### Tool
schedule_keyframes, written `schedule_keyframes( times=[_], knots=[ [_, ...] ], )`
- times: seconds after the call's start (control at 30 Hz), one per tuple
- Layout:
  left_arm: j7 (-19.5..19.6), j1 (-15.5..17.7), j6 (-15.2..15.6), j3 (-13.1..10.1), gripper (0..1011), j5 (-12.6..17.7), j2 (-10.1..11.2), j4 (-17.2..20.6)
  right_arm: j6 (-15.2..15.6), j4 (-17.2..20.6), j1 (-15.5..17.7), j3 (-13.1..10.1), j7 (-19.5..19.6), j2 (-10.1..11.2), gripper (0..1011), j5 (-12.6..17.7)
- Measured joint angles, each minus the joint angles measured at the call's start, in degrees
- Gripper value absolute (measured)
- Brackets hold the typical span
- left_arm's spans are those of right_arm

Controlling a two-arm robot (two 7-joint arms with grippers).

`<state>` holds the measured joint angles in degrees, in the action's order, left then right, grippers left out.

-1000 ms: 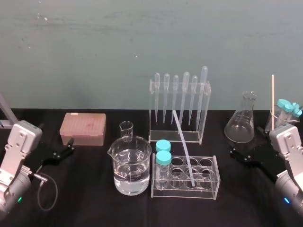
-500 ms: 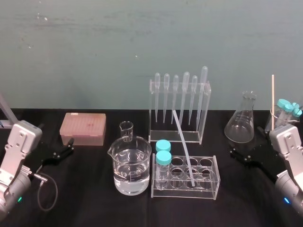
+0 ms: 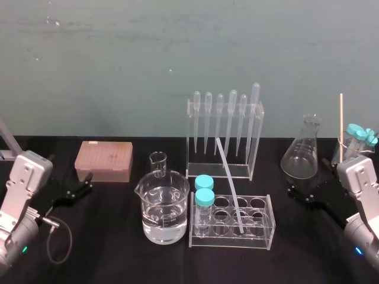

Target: Pick up the stirring rod with one hand, then place it down.

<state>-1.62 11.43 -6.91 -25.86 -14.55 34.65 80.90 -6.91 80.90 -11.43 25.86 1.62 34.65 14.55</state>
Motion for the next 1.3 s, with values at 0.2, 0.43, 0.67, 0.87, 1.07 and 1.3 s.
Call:
schedule_keyframes(
  times=[0.2,0.43,0.67,0.87,1.07,1.3],
  knots=[
    [0.0,0.0,0.0,0.0,1000,0.0,0.0,0.0,0.0,0.0,0.0,0.0,0.0,0.0,1003,0.0],
    [0.0,0.0,0.0,0.0,1000,0.0,0.0,0.0,1.1,0.9,0.4,-1.3,-2.0,-0.3,1003,1.8],
    [0.0,0.0,0.0,0.0,1000,0.0,0.0,0.0,5.4,4.9,0.8,-4.9,-10.5,-1.9,1003,12.7],
    [0.0,0.0,0.0,0.0,1000,0.0,0.0,0.0,10.2,7.5,-0.7,-5.7,-19.9,-3.3,1003,20.7],
    [0.0,0.0,0.0,0.0,1000,0.0,0.0,0.0,13.5,6.7,-3.9,-3.5,-24.7,-4.8,1003,21.3],
    [0.0,0.0,0.0,0.0,1000,0.0,0.0,0.0,15.7,3.3,-7.6,-1.1,-24.5,-7.6,1003,18.2]
  ],
)
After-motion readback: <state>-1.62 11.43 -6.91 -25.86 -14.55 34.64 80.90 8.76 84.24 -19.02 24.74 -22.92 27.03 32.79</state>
